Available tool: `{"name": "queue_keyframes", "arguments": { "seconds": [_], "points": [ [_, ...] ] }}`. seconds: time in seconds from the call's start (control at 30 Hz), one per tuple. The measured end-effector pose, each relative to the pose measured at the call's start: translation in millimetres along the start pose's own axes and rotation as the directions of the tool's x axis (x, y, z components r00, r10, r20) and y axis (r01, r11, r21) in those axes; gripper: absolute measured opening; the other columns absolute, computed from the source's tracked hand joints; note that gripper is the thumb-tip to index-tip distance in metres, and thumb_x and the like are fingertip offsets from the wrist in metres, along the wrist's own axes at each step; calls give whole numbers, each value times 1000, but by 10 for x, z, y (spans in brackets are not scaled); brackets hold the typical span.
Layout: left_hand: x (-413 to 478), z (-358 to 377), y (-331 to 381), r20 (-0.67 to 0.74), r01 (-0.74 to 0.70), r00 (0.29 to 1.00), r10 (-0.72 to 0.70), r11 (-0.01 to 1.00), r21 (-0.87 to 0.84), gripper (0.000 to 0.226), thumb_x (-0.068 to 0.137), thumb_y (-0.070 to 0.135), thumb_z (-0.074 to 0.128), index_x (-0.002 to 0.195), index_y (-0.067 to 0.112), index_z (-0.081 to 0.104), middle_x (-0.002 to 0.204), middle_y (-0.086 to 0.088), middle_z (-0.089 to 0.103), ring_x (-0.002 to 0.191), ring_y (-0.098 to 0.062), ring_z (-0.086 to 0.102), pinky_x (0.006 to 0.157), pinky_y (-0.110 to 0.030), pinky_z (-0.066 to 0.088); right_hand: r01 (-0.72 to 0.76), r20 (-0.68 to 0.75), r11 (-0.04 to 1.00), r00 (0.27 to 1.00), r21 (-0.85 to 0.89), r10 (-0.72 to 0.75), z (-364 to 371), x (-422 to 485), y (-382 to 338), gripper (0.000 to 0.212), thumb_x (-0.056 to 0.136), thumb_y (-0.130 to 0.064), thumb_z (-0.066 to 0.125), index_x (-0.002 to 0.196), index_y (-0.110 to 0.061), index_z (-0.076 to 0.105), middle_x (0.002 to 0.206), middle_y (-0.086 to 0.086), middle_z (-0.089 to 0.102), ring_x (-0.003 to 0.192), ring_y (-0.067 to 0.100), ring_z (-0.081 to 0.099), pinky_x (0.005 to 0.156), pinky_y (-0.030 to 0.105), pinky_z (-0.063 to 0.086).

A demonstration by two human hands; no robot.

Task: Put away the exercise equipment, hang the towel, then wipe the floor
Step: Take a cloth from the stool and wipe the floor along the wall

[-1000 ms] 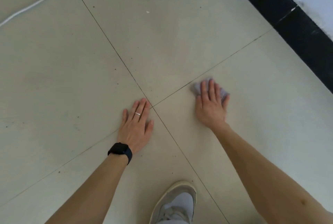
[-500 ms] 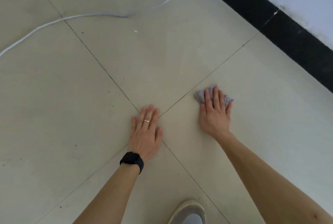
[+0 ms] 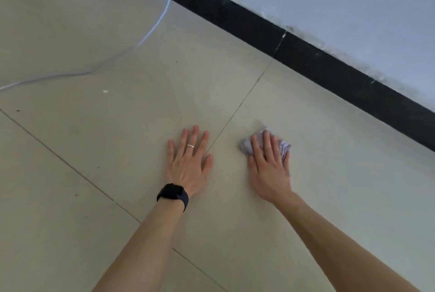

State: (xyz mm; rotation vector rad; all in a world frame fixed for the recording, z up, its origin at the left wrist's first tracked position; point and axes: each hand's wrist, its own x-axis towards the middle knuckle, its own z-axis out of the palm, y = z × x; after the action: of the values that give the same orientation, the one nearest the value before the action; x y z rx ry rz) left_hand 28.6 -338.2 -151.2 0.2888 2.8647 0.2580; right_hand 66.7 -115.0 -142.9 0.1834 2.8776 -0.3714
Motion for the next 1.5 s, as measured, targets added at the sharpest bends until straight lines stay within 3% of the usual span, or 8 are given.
{"name": "queue_keyframes", "arguments": {
  "seconds": [0.13,0.33,0.6,0.73,1.0,1.17,1.3,1.5],
  "points": [
    [488,-93,126,-54,-43,998,43,999,10,64,97,54,18,158,35,9,166,4,-2,153,-21,-2,121,-55,-2,485,121,869,872,-96,-473,18,-333,96,52,107,-47,19,158,-38,17,167,-6,9,154,15,7,121,52,14],
    [927,-135,418,-21,-72,997,72,997,6,60,100,53,10,156,40,-9,164,7,-18,152,-18,-14,121,-52,-8,-145,77,988,986,-46,148,-436,916,469,56,106,-47,11,157,-36,-9,165,-7,-21,151,14,-22,121,52,-15],
    [953,-46,418,-10,-46,999,46,999,23,63,98,57,12,157,39,-5,166,6,-11,153,-16,-7,122,-54,1,316,55,943,949,-108,-311,-65,-25,166,56,106,-42,28,159,-27,19,167,-5,12,154,15,9,120,54,15],
    [972,-72,400,44,-29,999,28,999,40,63,98,59,9,155,42,-9,165,8,-14,153,-16,-8,122,-53,0,-124,23,991,992,-58,125,-312,272,772,57,105,-45,17,160,-29,9,167,-7,0,154,14,2,123,55,5],
    [1001,-114,454,77,-26,997,22,999,48,66,96,62,10,157,40,-4,166,6,-10,153,-18,-6,121,-55,0,-763,18,614,629,201,777,-484,-517,1996,58,105,-42,19,160,-27,7,168,5,-1,155,23,0,120,61,3],
    [991,-136,486,98,-15,995,7,997,77,62,98,59,10,154,42,-10,165,7,-15,152,-17,-11,121,-53,-4,-118,-72,992,990,43,121,-119,-573,1064,56,103,-43,28,157,-26,27,167,8,12,154,27,10,120,58,17],
    [986,-278,613,237,28,968,-77,978,206,61,100,55,5,154,38,-17,163,3,-22,152,-20,-16,121,-55,-4,382,58,922,924,-60,-379,-28,-615,1113,53,105,-46,24,156,-33,26,166,-2,17,154,19,12,123,48,9],
    [494,-249,1510,373,-215,921,111,944,250,68,95,69,14,146,50,-27,156,5,-40,148,-28,-27,112,-70,-4,-176,-32,983,984,44,177,-422,-218,2110,60,101,-53,9,159,-34,10,168,-3,2,155,20,2,124,47,-2]
  ]
}}
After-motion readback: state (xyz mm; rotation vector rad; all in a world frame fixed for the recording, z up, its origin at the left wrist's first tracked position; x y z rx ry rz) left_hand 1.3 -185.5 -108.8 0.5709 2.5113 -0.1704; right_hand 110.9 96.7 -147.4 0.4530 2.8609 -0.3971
